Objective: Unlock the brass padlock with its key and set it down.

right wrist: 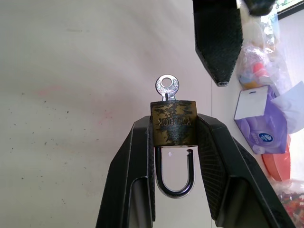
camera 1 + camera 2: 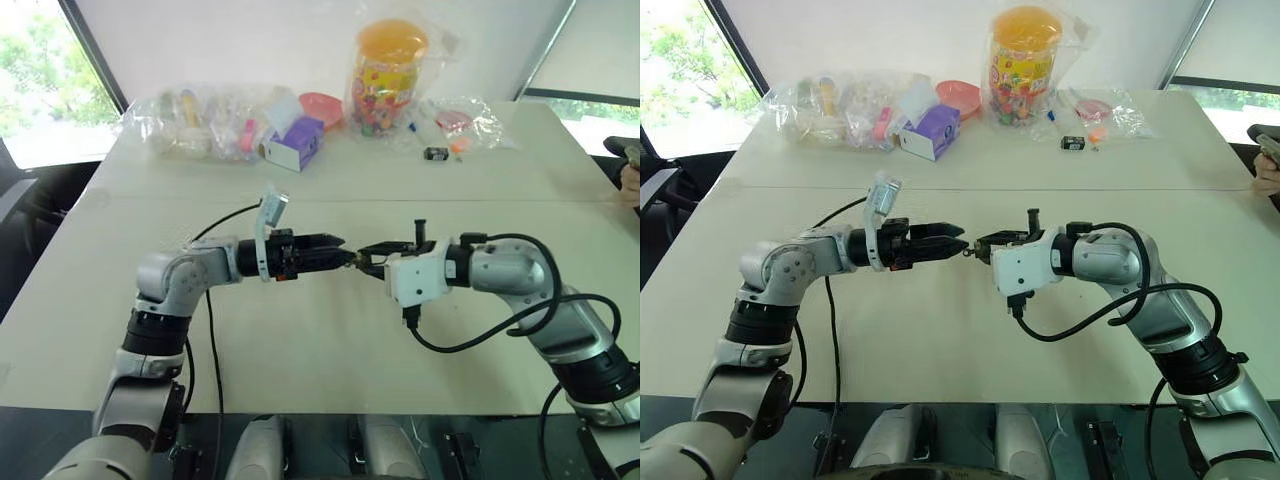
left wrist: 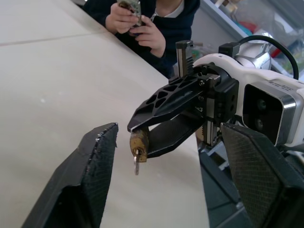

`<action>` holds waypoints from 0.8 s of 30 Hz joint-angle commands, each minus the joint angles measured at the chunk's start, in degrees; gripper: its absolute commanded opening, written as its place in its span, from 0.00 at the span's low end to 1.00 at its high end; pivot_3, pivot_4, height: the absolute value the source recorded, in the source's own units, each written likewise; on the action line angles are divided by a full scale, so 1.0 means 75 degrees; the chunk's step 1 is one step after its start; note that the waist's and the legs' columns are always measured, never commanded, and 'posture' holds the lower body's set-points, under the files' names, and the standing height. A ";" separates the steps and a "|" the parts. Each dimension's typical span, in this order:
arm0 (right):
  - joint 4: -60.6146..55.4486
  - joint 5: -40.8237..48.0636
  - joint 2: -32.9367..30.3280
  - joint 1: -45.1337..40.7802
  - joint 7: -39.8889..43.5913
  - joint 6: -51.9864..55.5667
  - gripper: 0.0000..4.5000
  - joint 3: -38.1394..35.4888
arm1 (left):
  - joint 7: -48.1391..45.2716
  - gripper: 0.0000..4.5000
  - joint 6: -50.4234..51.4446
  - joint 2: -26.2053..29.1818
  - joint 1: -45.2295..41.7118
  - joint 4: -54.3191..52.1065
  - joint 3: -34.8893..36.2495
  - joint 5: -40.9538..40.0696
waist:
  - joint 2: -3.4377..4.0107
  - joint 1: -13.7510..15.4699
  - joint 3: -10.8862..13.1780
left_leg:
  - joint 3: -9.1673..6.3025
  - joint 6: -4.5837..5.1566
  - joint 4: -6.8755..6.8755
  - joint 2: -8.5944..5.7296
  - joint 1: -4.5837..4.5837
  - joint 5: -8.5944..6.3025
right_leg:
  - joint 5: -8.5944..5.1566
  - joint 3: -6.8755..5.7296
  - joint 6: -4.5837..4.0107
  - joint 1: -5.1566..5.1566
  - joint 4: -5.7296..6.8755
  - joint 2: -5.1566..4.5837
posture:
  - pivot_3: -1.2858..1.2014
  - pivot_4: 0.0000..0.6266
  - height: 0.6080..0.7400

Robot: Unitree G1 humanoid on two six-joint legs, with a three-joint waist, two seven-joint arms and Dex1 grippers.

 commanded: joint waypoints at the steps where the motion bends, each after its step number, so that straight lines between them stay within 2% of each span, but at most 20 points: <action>1: -0.0150 0.0023 -0.0040 -0.0052 -0.0061 -0.0138 0.15 -0.0112 | 0.0098 0.73 -0.0270 -0.0079 0.0153 -0.0263 -0.0192 0.0195 | 0.0000 -0.0004 0.0000 | 0.0000 -0.0001 0.0000 0.0000 0.0000 0.0000 | 0.0000 0.0001 0.0000 0.0000 0.0000 0.0000 | 0.52 0.24 0.96; 15: -0.0332 0.0050 -0.0021 -0.0060 -0.0009 -0.0023 0.15 -0.0099 | 0.0300 0.73 -0.1194 -0.0489 0.0137 0.0431 -0.0547 0.1092 | 0.0000 0.0003 0.0000 | 0.0001 -0.0005 0.0000 -0.0002 0.0000 0.0003 | 0.0000 0.0002 0.0000 0.0000 -0.0001 0.0000 | 0.52 0.24 0.96; 18: -0.0367 0.0059 -0.0025 -0.0043 -0.0003 0.0009 0.15 -0.0103 | 0.0268 0.54 -0.1244 -0.0540 0.0143 0.0502 -0.0562 0.1149 | 0.0000 0.0000 0.0000 | 0.0001 -0.0005 -0.0001 -0.0002 0.0000 0.0003 | 0.0000 0.0001 0.0000 0.0000 -0.0001 0.0002 | 0.52 0.24 0.96; 23: -0.0415 0.0045 0.0008 -0.0040 0.0010 0.0066 0.15 -0.0066 | 0.0312 0.01 -0.1288 -0.0754 0.0120 0.0552 -0.0647 0.1246 | 0.0000 0.0002 0.0000 | 0.0002 -0.0005 0.0000 -0.0003 0.0000 0.0003 | 0.0000 0.0002 0.0000 0.0000 -0.0001 0.0001 | 0.52 0.24 0.96; 24: -0.0419 0.0042 0.0016 -0.0048 0.0010 0.0077 0.15 -0.0061 | 0.0331 0.01 -0.1298 -0.0792 0.0100 0.0583 -0.0646 0.1268 | 0.0000 0.0001 0.0000 | 0.0002 -0.0005 0.0000 -0.0003 0.0000 0.0003 | 0.0000 0.0002 0.0000 0.0000 -0.0001 0.0001 | 0.52 0.24 0.96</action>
